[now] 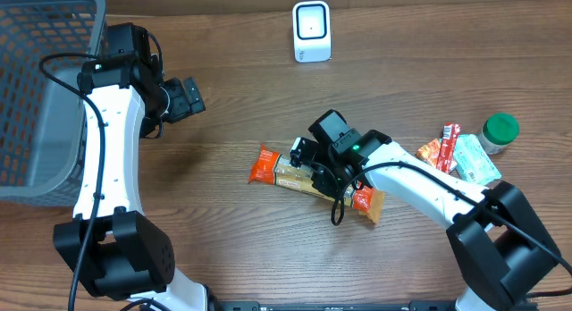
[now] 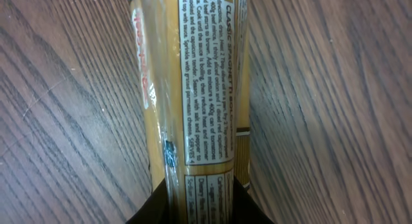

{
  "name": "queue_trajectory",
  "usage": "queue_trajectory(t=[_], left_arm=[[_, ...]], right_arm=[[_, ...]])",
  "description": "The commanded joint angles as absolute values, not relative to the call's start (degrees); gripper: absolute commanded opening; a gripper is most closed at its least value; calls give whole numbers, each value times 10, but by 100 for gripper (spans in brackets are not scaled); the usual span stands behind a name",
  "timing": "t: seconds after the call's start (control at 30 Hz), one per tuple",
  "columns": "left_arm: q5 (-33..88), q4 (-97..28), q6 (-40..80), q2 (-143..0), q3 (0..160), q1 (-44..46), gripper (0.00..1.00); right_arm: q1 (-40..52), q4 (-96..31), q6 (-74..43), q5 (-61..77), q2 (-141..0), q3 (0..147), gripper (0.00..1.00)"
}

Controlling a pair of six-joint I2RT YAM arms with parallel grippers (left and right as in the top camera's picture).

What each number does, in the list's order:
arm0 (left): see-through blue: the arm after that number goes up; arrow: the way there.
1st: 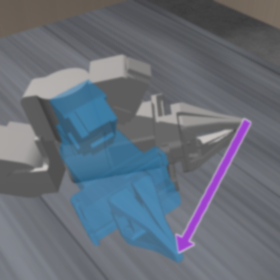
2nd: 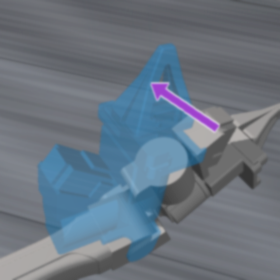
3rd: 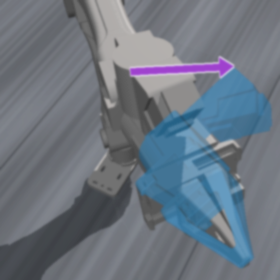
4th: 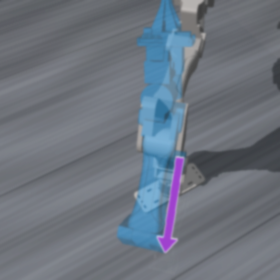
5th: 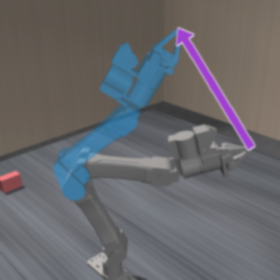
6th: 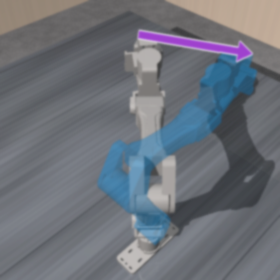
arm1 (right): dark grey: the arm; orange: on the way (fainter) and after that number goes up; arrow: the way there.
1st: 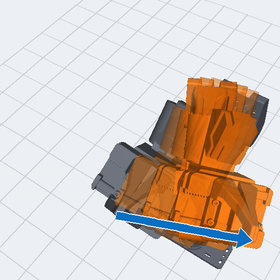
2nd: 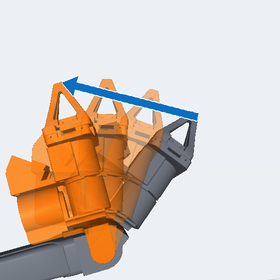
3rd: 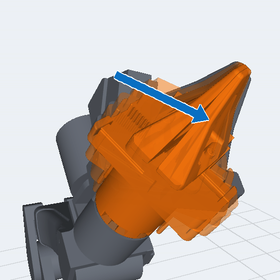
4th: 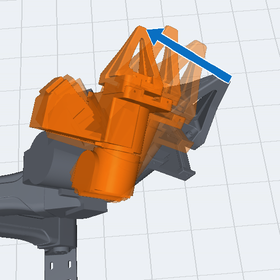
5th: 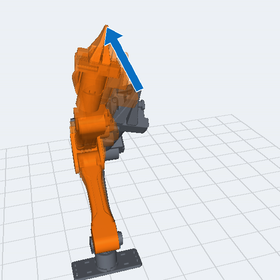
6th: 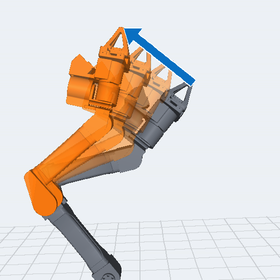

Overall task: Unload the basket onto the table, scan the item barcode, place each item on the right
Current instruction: 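Regrip the spaghetti package near its middle with the right gripper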

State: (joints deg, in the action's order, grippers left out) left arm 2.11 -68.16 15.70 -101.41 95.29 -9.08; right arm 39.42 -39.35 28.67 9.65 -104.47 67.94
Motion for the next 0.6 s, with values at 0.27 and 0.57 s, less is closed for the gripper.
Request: queue_trajectory(t=[0.27,0.57], left_arm=[[19,-683,148,-1015,962,-89,100],[19,-683,148,-1015,962,-89,100]], right_arm=[[432,-395,289,101,-991,708,12],[455,-389,305,55,-1012,680,14]])
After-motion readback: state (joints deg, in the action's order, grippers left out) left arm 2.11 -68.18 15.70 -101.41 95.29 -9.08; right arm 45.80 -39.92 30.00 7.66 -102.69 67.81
